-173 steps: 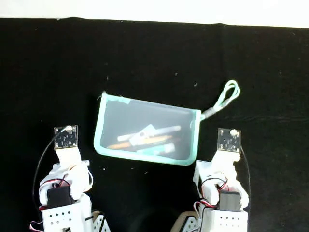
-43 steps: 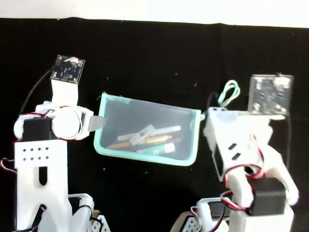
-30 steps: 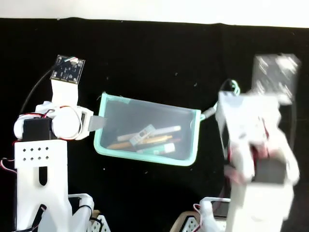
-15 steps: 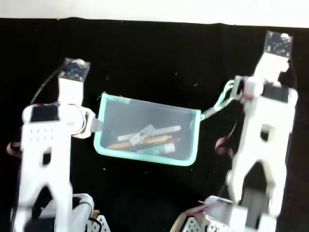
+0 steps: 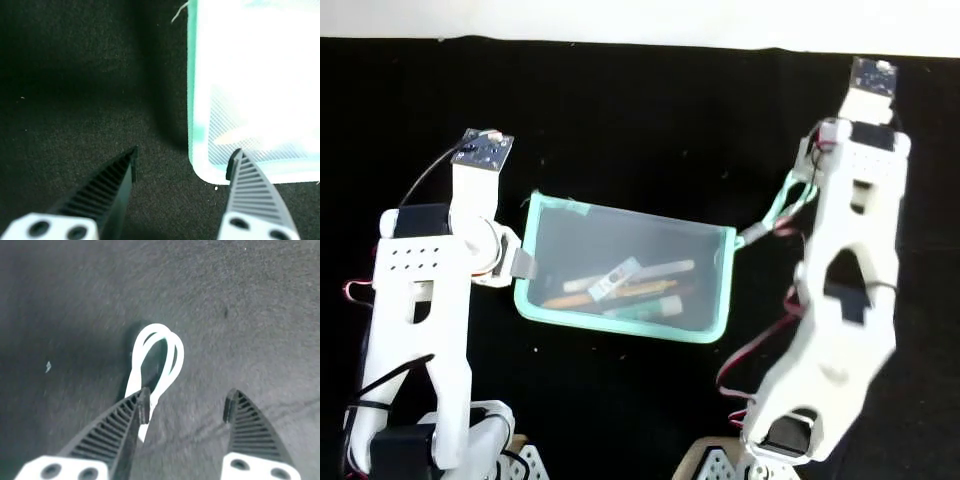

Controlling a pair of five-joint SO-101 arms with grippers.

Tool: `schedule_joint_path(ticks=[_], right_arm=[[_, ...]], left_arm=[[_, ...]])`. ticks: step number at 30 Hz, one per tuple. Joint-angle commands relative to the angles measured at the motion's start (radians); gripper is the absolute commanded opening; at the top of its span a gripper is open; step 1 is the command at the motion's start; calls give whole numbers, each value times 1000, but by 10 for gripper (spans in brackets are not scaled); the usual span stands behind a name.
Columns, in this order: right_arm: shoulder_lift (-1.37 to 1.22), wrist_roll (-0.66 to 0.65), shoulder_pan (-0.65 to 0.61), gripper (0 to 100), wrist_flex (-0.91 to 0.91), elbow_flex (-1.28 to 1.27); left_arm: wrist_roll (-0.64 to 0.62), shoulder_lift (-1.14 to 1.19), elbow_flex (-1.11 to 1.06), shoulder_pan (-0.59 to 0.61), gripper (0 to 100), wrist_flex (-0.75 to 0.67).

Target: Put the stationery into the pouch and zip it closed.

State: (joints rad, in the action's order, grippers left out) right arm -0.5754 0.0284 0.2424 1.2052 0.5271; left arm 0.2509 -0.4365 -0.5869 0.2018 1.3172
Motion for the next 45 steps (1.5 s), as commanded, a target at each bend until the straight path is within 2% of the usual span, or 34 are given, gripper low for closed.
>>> schedule_joint_path(ticks=[1,11,34,36,41,45], right_arm=[[-84,69,2,241,10,153],[-262,175,4,241,10,275],[-414,190,-1,237,-51,277],[-426,189,-1,191,-50,277],[-432,189,1,2,-50,277],[-432,189,1,5,-47,277]], left_arm=[[5,1,10,-12,288,-12],[5,4,10,-12,288,-12],[5,5,10,-12,288,-12],[5,5,10,-12,288,-12],[5,5,10,-12,288,-12],[5,-1,10,-12,288,-12]])
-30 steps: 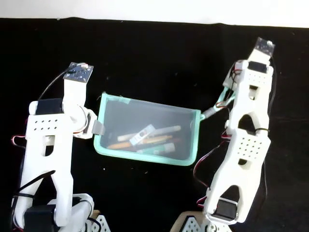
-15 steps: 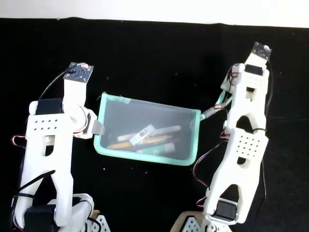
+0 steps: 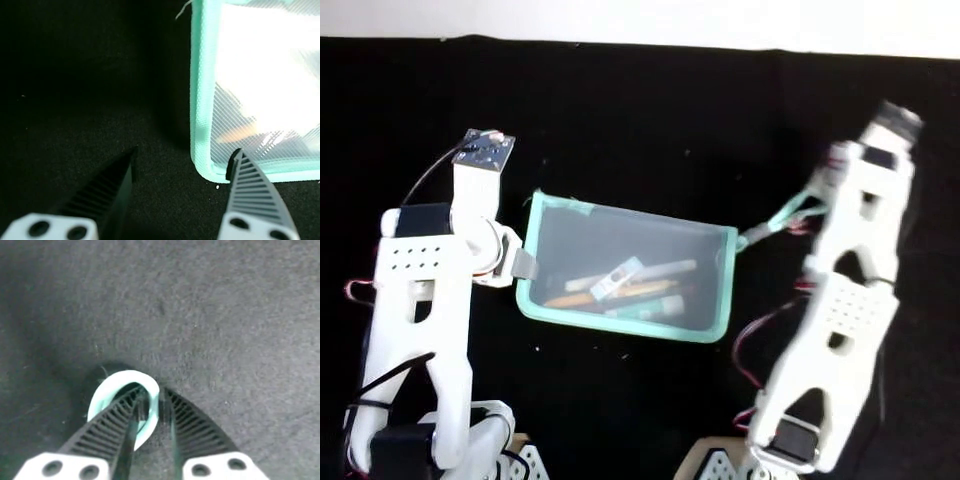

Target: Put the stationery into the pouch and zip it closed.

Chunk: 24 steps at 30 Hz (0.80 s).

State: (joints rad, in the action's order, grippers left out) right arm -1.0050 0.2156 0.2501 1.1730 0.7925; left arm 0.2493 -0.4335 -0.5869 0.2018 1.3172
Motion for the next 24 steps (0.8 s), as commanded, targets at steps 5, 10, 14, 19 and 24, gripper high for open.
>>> schedule_joint_path(ticks=[5,10,14,19,24], right_arm=[[10,2,-2,5,30,41],[18,6,-2,5,160,213],[19,8,-7,5,297,440],[19,2,-30,5,499,792],[74,5,-81,5,590,980]], left_arm=[[6,-5,10,-12,288,-12],[6,-5,12,-12,288,-12],[6,-5,64,-12,288,-6],[6,-5,120,-12,288,-5],[6,-5,117,-13,288,-9]])
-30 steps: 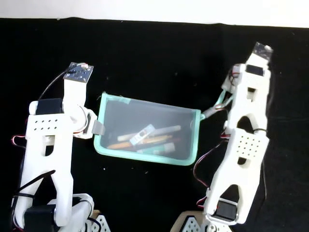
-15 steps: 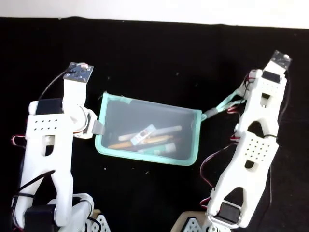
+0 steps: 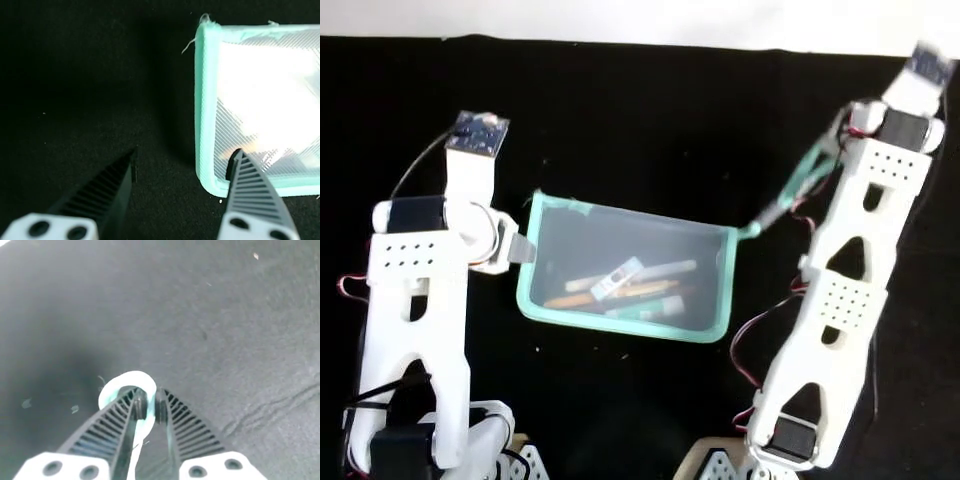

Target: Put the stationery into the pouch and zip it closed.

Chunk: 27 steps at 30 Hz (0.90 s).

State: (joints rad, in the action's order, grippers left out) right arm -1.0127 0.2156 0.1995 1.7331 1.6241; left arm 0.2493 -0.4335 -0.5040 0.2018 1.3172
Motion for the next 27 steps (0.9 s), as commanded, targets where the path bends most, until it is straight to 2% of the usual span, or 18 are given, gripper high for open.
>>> schedule_joint_path(ticks=[1,6,11,13,20,27], right_arm=[[119,6,-35,5,28,122],[341,5,-56,5,27,104],[567,6,-99,9,-7,97],[625,8,-119,9,-38,97],[745,3,-262,9,-77,97],[832,3,-438,39,-153,90]], left_arm=[[5,-1,33,-13,288,-8],[5,-5,13,-19,288,-12],[5,-5,-28,-108,288,-12],[-34,-5,-48,-150,288,-12],[-100,-5,-99,-239,288,-12],[-100,-5,-170,-240,288,-15]])
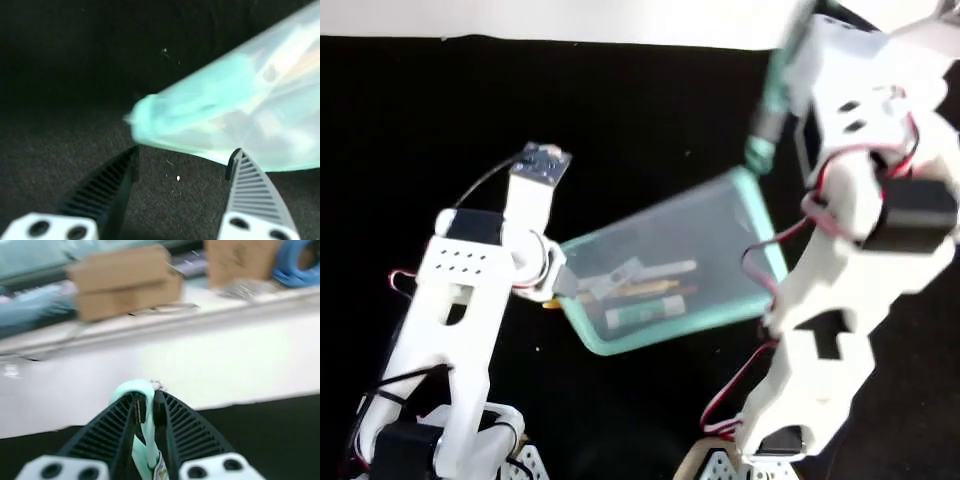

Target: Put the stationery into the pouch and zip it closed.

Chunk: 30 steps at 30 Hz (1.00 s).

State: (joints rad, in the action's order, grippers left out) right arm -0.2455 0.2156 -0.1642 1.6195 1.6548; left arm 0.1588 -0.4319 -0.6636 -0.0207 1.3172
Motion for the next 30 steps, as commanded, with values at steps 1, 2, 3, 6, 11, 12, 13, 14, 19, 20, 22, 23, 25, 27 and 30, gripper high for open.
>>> schedule_joint_path(ticks=[1,2,3,6,11,12,13,14,19,20,22,23,25,27,30], right_arm=[[77,2,-107,46,-48,39],[94,-5,-136,43,-56,12],[113,-26,-166,35,-65,-25],[173,-60,-263,20,-91,-160],[257,-78,-403,15,-130,-300],[265,-97,-433,15,-128,-303],[268,-109,-463,15,-128,-303],[271,-117,-486,15,-128,-303],[272,-135,-547,15,-130,-302],[272,-143,-558,15,-130,-302],[272,-146,-576,15,-130,-302],[272,-146,-585,15,-130,-300],[268,-146,-599,15,-130,-278],[266,-146,-604,15,-130,-249],[266,-146,-624,15,-130,-211]], left_arm=[[-9,-7,-21,-18,288,-26],[-9,-7,-35,-18,288,-40],[-9,-7,-48,-18,288,-54],[-9,-7,-76,-13,288,-84],[-11,-8,-71,-8,288,-92],[-11,-8,-68,5,288,-92],[-11,-8,-58,25,288,-92],[-11,-8,-47,51,288,-92],[-8,-8,16,268,289,-86],[-8,-8,28,318,290,-87],[-6,-8,61,418,290,-91],[-6,-8,84,467,290,-89],[-6,-8,136,542,290,-83],[-6,-8,196,599,290,-64],[-8,-8,305,639,290,8]])
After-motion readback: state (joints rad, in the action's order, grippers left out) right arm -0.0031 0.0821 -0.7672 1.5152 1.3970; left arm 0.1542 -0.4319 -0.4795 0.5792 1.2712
